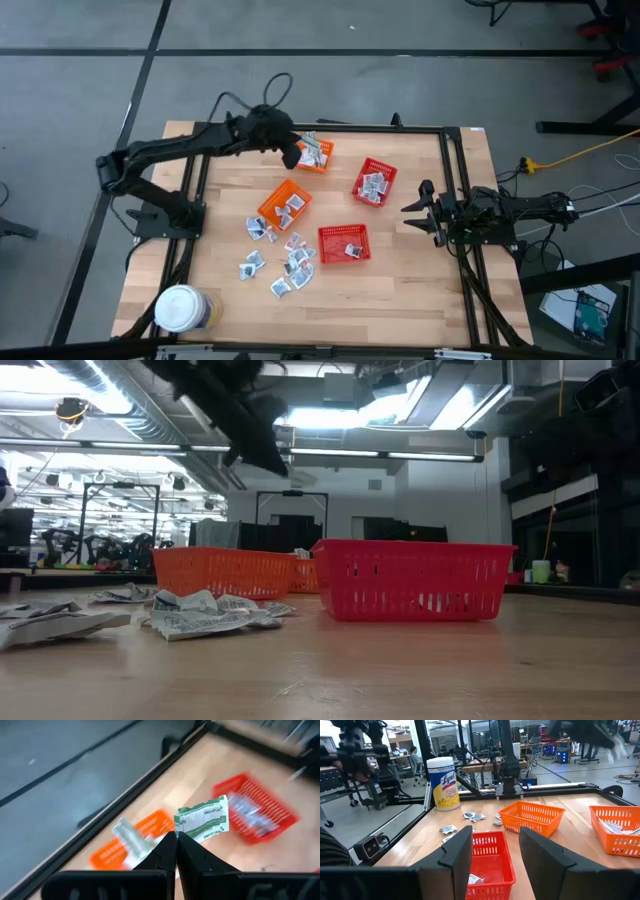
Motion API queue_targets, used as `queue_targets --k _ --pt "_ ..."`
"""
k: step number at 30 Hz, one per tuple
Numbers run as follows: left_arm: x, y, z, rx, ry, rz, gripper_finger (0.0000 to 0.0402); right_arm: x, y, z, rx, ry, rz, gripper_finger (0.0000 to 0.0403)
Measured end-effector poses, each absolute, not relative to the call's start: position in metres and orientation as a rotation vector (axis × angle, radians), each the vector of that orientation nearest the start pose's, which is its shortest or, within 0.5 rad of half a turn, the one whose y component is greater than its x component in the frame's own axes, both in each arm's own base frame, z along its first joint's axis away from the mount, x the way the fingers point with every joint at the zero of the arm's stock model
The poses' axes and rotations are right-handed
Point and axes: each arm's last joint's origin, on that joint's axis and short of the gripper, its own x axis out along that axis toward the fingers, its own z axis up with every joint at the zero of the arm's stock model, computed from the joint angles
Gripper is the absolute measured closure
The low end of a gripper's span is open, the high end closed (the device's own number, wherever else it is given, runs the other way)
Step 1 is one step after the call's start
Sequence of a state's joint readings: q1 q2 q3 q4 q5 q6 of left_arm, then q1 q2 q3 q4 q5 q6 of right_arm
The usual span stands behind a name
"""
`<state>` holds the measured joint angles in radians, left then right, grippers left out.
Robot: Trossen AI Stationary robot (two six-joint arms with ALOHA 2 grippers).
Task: Pick & Place First Aid Supplies
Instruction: Put the green bandage pack into the top orange bin
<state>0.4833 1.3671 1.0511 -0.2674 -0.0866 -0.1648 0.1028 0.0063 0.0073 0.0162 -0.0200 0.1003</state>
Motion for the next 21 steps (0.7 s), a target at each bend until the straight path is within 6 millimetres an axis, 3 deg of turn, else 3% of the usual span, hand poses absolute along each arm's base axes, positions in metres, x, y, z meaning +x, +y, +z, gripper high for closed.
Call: queue_targets --k 5,9,15,21 --pt "0.282 0.159 0.282 -0.256 0.716 0.638 0.0397 0.097 0.011 0.167 0.101 -0.011 0.123 0.024" --pt "0.291 0.169 0.274 -0.262 0.753 0.689 0.0397 0.097 0.011 0.167 0.101 -0.011 0.124 0.024" --pt "0.292 0.178 0.269 -0.25 0.763 0.773 0.038 0.097 0.011 0.167 0.101 -0.011 0.124 0.024" --pt "0.29 0.181 0.269 -0.264 0.759 0.764 0.0334 0.097 0.011 0.167 0.101 -0.011 0.124 0.024"
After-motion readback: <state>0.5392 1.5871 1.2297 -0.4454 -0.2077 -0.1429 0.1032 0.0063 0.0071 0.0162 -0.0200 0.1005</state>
